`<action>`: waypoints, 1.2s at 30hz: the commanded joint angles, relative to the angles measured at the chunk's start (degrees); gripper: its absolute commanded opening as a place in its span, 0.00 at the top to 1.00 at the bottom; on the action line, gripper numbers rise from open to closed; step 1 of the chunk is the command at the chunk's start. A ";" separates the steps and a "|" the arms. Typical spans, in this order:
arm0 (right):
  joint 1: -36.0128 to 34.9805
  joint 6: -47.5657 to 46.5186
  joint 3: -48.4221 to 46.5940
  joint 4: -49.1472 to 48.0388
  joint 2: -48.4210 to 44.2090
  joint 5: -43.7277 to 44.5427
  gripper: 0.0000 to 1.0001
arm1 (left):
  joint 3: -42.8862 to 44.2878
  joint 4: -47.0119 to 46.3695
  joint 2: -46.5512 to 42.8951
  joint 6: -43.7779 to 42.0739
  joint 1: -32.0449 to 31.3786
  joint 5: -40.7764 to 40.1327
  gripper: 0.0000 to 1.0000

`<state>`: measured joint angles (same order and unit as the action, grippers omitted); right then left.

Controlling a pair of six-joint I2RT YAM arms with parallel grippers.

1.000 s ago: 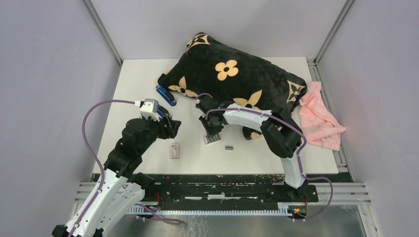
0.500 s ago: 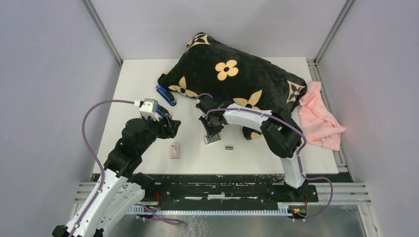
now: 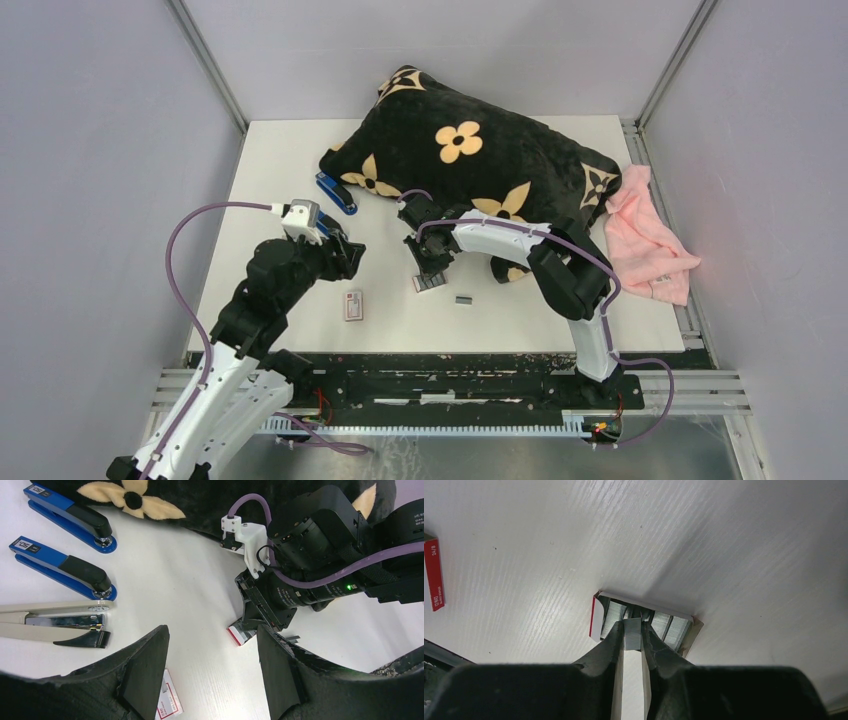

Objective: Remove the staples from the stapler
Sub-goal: Place the staple in the staple box.

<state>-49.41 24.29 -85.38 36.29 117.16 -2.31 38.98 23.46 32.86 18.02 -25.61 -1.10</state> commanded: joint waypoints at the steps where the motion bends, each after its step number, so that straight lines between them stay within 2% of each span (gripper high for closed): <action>1: -0.47 1.27 -0.93 0.39 -3.74 1.47 0.81 | 0.04 -2.81 0.07 -2.49 0.51 1.01 0.28; 36: -0.95 2.91 0.12 -0.03 -1.70 1.98 0.77 | 0.09 -2.98 0.07 -2.38 1.09 1.71 0.28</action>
<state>-50.06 26.37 -85.38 36.88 116.53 -1.30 38.98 23.46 33.01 18.02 -24.95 -0.82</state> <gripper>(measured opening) 0.229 0.720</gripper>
